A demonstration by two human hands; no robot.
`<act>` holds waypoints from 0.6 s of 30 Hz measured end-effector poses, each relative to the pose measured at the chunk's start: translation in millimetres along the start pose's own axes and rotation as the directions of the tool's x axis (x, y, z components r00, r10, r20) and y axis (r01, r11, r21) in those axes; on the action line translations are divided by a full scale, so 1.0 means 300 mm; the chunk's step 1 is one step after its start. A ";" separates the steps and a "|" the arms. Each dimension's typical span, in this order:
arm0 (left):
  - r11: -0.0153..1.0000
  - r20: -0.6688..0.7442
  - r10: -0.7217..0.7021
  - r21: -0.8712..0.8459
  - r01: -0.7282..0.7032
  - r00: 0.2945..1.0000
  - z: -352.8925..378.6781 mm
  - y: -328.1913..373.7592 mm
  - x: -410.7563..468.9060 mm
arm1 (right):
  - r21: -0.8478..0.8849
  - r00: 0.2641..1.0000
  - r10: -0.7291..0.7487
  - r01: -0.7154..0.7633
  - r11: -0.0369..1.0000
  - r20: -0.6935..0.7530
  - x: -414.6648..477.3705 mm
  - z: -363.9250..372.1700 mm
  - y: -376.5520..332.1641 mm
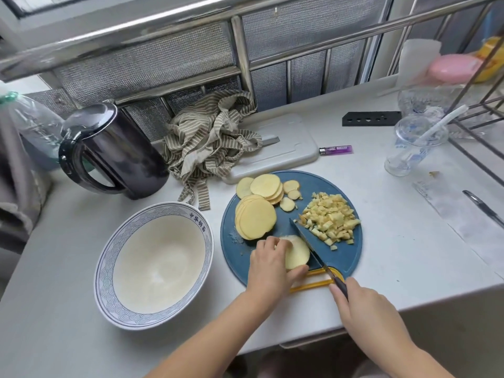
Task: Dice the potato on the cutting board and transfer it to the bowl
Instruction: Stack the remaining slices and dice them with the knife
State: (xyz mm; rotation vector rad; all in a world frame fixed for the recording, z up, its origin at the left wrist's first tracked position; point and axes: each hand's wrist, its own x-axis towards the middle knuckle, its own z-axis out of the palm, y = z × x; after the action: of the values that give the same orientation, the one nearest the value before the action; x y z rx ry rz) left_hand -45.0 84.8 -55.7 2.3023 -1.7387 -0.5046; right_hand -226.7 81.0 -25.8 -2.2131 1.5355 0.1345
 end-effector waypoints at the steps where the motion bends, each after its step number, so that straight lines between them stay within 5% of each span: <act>1: 0.999 -0.005 -0.035 -0.012 0.035 0.999 -0.001 0.002 0.005 | 0.025 1.000 0.010 -0.010 1.000 -0.006 0.004 0.000 0.012; 5: 0.993 0.002 -0.110 0.050 0.110 0.994 -0.010 0.011 0.021 | 0.100 0.999 0.033 -0.034 0.994 0.009 0.012 0.009 0.043; 18: 0.994 0.064 0.019 0.106 -0.026 0.998 0.000 -0.011 0.021 | 0.234 0.998 0.058 -0.059 0.970 0.010 0.050 0.033 0.100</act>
State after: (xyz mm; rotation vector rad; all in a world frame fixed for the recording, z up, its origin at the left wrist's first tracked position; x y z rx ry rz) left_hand -40.7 79.7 -57.6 2.3599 -1.8620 -0.4959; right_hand -246.8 63.4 -48.4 -1.9834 1.5305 -0.0250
